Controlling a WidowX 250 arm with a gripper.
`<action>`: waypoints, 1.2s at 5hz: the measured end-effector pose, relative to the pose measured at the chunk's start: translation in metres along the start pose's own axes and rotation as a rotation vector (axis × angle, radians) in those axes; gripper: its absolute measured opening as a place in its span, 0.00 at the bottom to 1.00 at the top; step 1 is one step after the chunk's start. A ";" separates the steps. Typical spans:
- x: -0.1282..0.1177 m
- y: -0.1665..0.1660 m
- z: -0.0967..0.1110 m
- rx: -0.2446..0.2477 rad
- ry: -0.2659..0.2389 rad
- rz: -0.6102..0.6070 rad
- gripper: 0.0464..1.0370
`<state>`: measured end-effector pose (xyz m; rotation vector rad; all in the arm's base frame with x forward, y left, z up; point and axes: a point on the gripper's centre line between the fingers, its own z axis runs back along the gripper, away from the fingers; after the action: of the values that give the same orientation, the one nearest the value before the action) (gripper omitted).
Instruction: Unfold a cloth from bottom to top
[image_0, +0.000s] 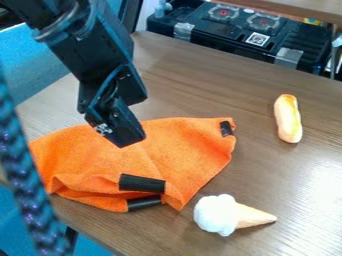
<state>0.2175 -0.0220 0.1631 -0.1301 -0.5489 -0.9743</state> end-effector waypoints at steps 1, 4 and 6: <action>-0.004 -0.002 -0.004 -0.004 0.012 0.003 0.96; -0.035 -0.027 -0.032 0.005 0.104 -0.152 0.96; -0.034 -0.030 -0.045 0.026 0.112 -0.194 0.96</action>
<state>0.1959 -0.0294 0.1036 0.0016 -0.4767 -1.1552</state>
